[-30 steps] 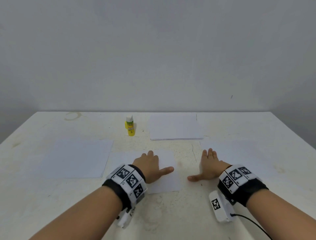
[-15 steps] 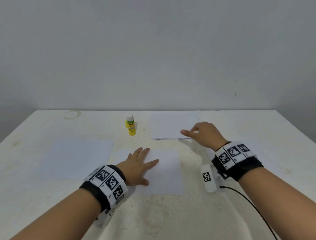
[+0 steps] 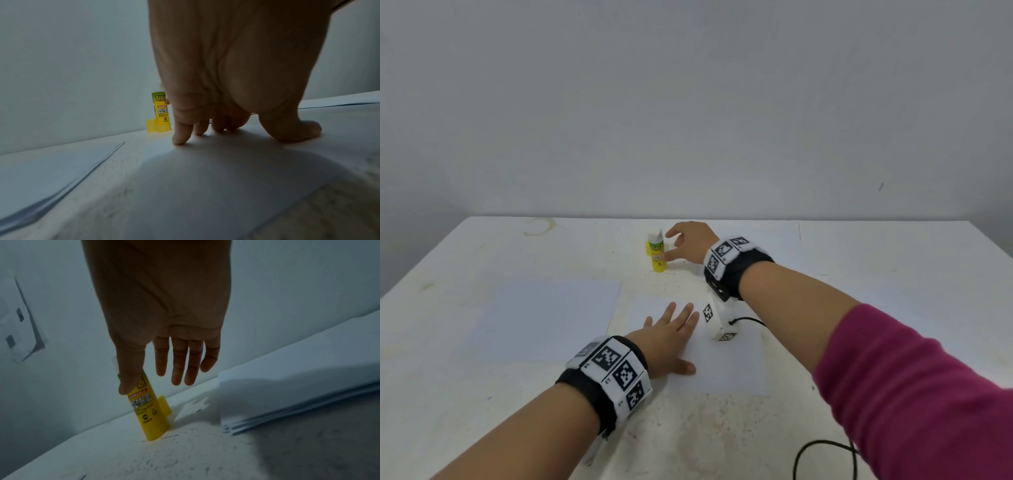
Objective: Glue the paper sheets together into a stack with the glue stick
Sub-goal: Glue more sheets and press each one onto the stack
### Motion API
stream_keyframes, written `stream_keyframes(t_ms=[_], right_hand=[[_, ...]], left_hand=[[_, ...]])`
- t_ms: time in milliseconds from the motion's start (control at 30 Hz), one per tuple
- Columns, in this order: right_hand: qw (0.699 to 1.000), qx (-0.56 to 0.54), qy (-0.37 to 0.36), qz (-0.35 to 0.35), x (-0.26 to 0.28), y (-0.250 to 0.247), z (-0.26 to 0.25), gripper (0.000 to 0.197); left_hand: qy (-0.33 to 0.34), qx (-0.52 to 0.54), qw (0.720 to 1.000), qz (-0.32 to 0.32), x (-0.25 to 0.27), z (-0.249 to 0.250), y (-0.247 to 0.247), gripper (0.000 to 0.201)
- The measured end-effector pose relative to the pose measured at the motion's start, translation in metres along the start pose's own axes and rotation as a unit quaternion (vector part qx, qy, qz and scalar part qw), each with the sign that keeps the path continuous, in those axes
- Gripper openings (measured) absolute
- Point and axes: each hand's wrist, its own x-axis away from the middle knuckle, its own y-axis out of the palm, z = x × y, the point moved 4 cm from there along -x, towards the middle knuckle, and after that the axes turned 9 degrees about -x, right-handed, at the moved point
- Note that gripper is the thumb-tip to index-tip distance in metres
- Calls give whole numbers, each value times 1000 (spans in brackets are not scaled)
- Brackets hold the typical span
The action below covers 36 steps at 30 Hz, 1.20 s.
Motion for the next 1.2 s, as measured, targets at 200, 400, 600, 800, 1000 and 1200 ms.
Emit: stream_keyframes(t_ms=[200, 400, 600, 800, 1000, 1200], right_hand=[[999, 48, -22, -11, -24, 13, -9, 29], [992, -69, -11, -101, 22, -7, -6, 27], [999, -4, 8, -46, 84, -63, 40, 45], [997, -8, 40, 70, 112, -73, 84, 27], [992, -14, -16, 124, 124, -58, 83, 22], [987, 119, -67, 82, 135, -46, 71, 17]], left_hand=[[6, 13, 1000, 4, -3, -3, 2, 92], [12, 12, 1000, 14, 3, -4, -1, 93], [-8, -13, 999, 51, 7, 3, -6, 91], [-41, -13, 995, 86, 5, 21, -16, 88], [-70, 3, 993, 96, 0, 25, -18, 85], [-64, -20, 993, 101, 1, 24, -21, 84]])
